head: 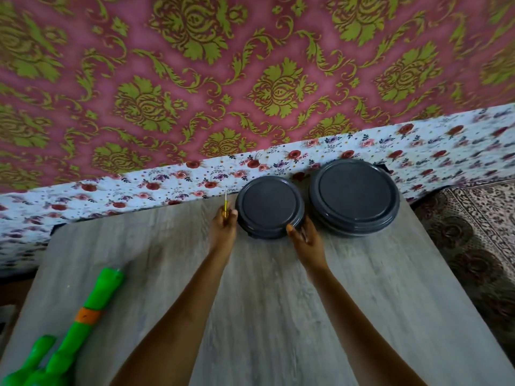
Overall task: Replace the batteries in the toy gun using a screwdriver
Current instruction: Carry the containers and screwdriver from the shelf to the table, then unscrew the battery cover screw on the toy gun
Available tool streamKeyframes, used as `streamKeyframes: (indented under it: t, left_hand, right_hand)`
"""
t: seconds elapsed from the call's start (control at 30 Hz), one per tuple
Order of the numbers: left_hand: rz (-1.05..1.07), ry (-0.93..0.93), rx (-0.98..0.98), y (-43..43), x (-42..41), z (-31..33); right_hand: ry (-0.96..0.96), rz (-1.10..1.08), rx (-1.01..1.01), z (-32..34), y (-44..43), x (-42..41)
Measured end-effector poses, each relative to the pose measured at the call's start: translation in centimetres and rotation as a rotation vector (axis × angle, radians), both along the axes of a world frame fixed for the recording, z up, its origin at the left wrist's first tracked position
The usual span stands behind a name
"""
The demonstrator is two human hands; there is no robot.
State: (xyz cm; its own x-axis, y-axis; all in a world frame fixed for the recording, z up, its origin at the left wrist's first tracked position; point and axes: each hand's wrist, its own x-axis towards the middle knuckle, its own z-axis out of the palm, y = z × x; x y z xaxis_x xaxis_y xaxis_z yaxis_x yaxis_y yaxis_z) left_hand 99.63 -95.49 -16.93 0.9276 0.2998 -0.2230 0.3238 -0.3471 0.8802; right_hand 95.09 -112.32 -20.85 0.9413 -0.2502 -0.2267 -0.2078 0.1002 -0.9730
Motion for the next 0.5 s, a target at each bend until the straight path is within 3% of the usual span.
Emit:
streamKeyframes:
  t: [0.13, 0.27, 0.5]
  left_hand:
    - [-0.017, 0.006, 0.049, 0.0, -2.4, -1.2]
    - [-0.007, 0.017, -0.046, 2.5, -7.6, -1.1]
    - [0.002, 0.103, -0.003, 7.5, -17.6, -0.2]
  right_hand:
    - [0.088, -0.059, -0.05, -0.3, 0.1, -1.3]
    - [0.117, -0.032, -0.09, 1.3, 2.6, -5.8]
    - [0.06, 0.109, -0.396, 2.8, 8.5, -15.9]
